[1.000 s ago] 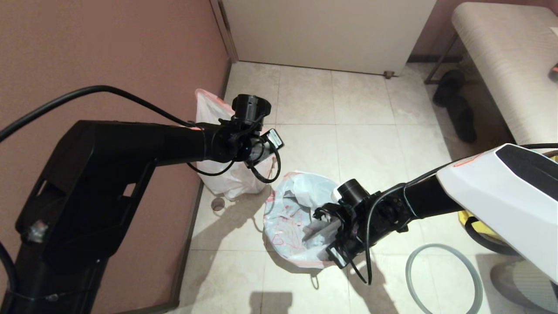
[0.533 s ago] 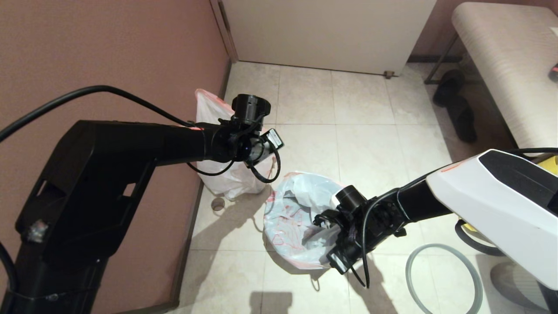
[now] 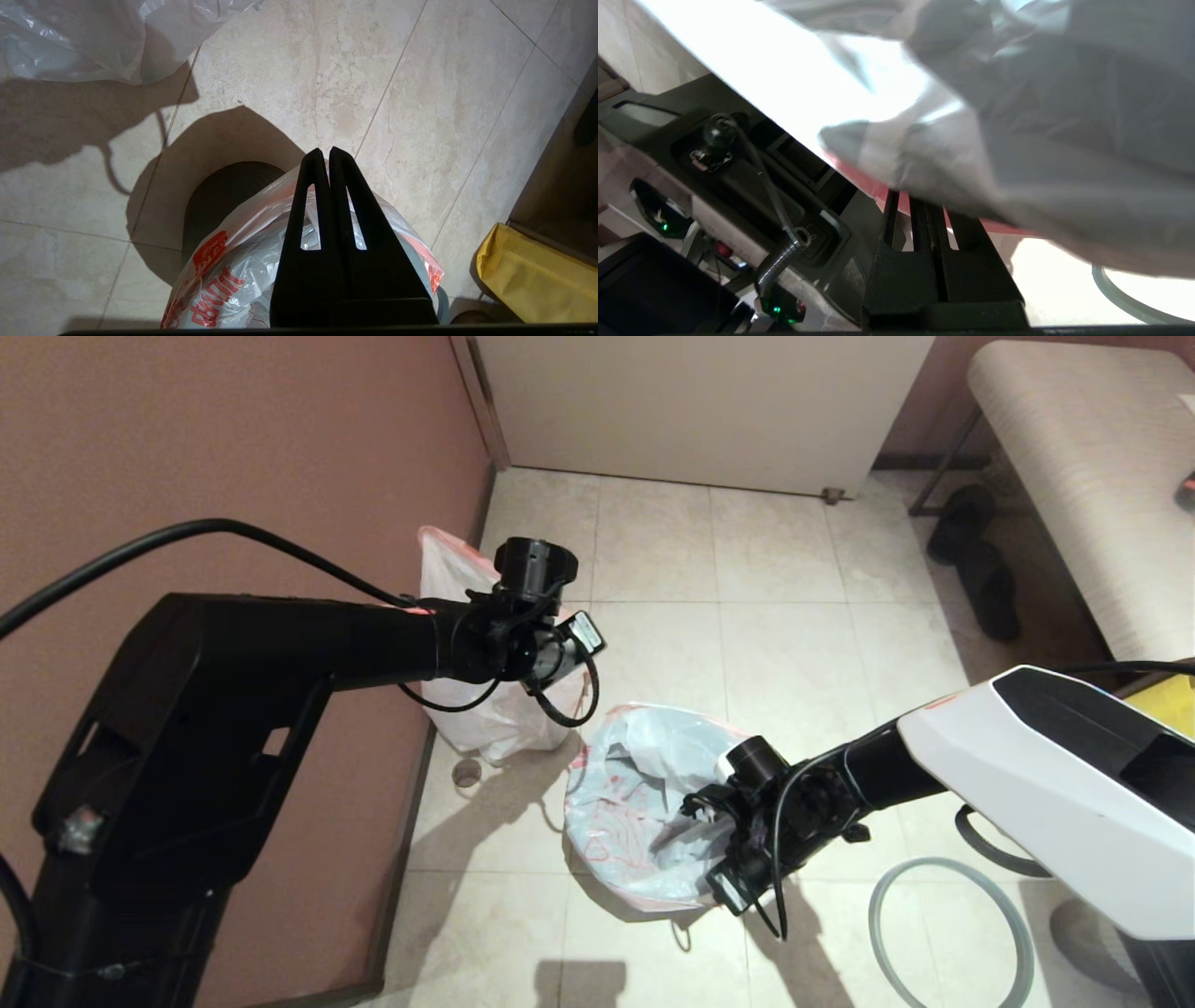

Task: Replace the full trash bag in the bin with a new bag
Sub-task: Put the new garbage bag on the trash can

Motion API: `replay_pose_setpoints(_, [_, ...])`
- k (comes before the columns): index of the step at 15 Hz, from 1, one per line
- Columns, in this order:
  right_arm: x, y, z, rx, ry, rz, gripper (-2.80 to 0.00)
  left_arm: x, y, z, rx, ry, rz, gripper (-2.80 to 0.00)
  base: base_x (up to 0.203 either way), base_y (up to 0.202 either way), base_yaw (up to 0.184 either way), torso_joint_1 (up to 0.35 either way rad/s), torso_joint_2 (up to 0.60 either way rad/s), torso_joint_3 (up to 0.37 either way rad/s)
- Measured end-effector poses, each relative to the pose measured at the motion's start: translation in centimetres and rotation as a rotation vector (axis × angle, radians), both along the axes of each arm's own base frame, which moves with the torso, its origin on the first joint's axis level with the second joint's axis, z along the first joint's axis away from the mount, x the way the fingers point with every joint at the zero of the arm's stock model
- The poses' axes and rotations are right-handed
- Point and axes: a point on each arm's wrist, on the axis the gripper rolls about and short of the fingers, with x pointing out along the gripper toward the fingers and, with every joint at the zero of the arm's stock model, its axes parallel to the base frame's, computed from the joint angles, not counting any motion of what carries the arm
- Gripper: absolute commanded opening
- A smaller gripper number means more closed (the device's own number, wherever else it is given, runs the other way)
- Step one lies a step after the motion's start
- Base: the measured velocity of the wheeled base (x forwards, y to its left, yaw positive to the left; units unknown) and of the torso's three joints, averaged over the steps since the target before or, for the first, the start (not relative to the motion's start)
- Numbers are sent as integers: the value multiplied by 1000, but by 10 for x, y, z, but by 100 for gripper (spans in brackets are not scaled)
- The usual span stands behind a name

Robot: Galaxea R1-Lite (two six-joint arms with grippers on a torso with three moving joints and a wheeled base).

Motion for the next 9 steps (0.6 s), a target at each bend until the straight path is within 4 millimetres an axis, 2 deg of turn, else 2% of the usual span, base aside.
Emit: replay_pose_setpoints(9, [19,-2,-6,112,-127,-77,-280,0,-1,0,-1,1,-1,-280,0,0,0,0,0,0])
